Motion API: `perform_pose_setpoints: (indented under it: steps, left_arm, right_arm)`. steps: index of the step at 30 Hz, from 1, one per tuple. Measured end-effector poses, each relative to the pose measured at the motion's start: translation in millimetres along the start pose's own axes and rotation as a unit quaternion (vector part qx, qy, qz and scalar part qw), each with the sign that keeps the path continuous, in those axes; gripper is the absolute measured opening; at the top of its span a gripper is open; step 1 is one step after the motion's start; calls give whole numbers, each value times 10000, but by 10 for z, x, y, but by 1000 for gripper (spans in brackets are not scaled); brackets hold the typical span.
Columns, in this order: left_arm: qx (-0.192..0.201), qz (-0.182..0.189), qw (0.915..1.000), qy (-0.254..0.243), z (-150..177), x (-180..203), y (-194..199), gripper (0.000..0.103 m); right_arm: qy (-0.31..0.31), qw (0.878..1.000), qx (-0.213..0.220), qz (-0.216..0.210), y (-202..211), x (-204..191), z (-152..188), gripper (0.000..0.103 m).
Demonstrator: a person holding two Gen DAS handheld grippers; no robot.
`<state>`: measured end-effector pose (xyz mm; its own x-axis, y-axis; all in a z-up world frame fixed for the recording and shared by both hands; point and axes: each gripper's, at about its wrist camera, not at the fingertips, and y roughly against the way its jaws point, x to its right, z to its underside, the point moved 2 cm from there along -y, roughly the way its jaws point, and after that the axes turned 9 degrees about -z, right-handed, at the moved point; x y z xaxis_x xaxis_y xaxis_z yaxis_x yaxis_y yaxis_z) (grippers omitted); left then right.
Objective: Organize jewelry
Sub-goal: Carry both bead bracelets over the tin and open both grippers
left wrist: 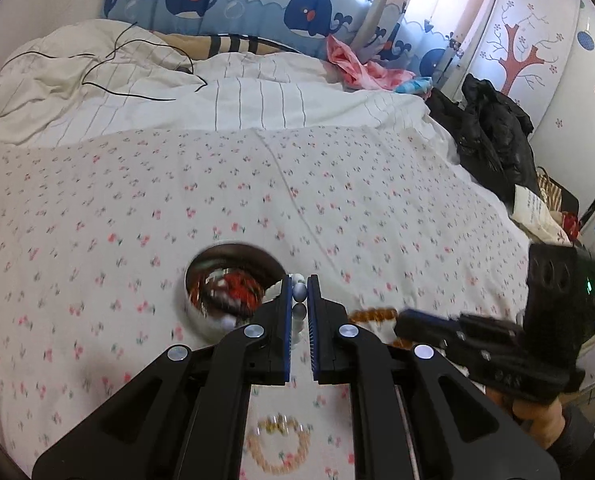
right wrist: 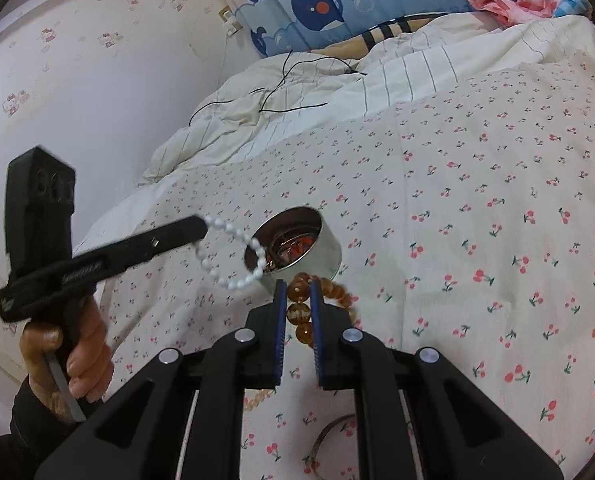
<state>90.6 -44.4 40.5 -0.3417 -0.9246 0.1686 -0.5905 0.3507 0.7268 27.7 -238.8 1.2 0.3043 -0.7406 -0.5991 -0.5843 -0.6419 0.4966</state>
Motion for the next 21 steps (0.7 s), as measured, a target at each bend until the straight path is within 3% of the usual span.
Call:
perform_pose_setpoints:
  steps: [5,10,13,15,18,21]
  left_arm:
    - [-128,54,9998,136,-199,-105,-322,6]
    - [-717,-1078,9916,40,-98,-291,-728,7]
    - [-779,-1298,9884,144,-96,-402,-678,7]
    - [-620,-1382,9882,216,-130,-454,-498,13]
    - [-332,-1479,9878,370,-86,-561,-184,43]
    - [-206,-1539,9868,455,35,-630,37,45]
  right_arm:
    - [19,10000,-20,80,-13,23,-27,12]
    - [-26,10000,24,-41,-38,-5,-74,12]
    - [-56,9997,64,-228,-91,-61,-173,12]
    - [-66,9994,97,-341,-140,-112,-259,12]
    - [-59,9981,147,-592,-256,-244,-417,12]
    - [-100,9961,137,-869,-424,-371,-536,12]
